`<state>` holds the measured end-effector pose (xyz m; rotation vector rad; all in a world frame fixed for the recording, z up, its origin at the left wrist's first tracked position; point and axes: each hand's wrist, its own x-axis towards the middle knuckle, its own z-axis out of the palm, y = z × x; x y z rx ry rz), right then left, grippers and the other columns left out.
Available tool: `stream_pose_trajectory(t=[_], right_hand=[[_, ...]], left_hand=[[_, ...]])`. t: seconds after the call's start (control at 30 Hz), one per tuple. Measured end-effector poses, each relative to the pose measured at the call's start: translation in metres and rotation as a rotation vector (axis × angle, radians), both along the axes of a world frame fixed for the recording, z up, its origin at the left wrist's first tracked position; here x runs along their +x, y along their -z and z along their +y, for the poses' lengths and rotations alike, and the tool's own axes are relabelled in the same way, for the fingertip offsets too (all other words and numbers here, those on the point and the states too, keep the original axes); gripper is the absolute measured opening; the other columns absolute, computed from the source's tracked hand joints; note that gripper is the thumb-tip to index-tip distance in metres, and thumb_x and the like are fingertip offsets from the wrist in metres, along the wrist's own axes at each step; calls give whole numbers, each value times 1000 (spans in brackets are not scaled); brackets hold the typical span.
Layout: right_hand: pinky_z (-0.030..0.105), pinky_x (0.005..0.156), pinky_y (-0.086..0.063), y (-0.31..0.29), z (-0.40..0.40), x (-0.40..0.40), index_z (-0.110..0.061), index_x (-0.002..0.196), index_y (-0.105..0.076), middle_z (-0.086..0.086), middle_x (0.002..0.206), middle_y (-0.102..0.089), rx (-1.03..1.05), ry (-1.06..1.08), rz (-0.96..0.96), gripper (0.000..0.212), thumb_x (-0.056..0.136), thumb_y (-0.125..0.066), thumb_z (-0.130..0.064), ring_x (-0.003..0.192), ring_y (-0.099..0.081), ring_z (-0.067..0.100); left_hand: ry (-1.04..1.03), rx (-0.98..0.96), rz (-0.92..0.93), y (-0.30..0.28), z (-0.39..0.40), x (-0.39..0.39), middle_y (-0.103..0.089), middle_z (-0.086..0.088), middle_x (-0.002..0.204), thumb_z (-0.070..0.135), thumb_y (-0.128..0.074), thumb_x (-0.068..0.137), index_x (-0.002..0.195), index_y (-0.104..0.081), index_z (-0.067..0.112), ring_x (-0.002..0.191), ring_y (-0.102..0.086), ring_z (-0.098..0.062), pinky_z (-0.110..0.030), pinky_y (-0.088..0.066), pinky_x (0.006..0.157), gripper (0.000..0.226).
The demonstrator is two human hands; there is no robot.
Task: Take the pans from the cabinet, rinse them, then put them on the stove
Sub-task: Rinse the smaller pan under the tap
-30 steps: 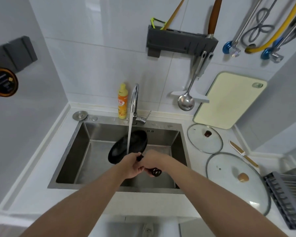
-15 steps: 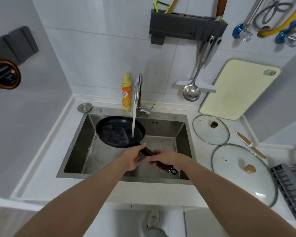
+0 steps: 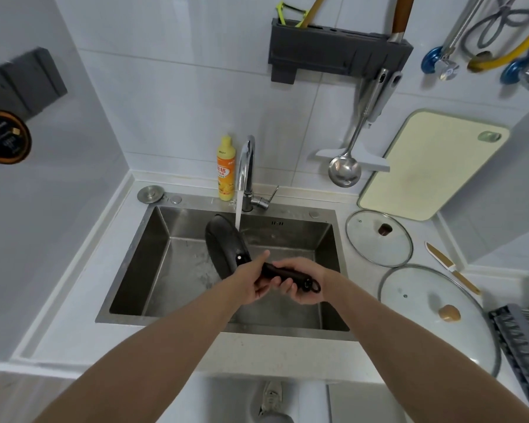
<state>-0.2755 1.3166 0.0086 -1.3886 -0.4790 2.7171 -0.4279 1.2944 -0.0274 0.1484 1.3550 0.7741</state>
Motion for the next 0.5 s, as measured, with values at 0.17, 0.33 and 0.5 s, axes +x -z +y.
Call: stream_pose_trajectory(t=[0.17,0.33,0.5], right_hand=[[17,40,-49,1,5,17,-1,105,-53,5,73,-57,-27,69,27,36,89,-63,-31,45,-56,10],[15,42,-47,-7,11,8,-3,114,-50,5,72,-57,122,-85,-128,38,94,-60,-34,46,-54,9],[23,42,-45,-13,7,-32,-3,107,-50,8,70,-55,532,-374,-395,22,99,-54,-23,46,-53,13]], left_hand=[[60,-40,53,-3,14,17,-61,2,57,54,-69,84,89,-62,20,54,-56,-9,-21,-48,60,35],[33,-50,30,5,18,12,-70,-3,85,43,-71,86,98,-62,16,70,-65,-14,-24,-51,59,31],[-64,-51,-9,15,18,-12,-69,-12,94,17,-60,96,102,-59,9,81,-66,-24,-34,-56,71,10]])
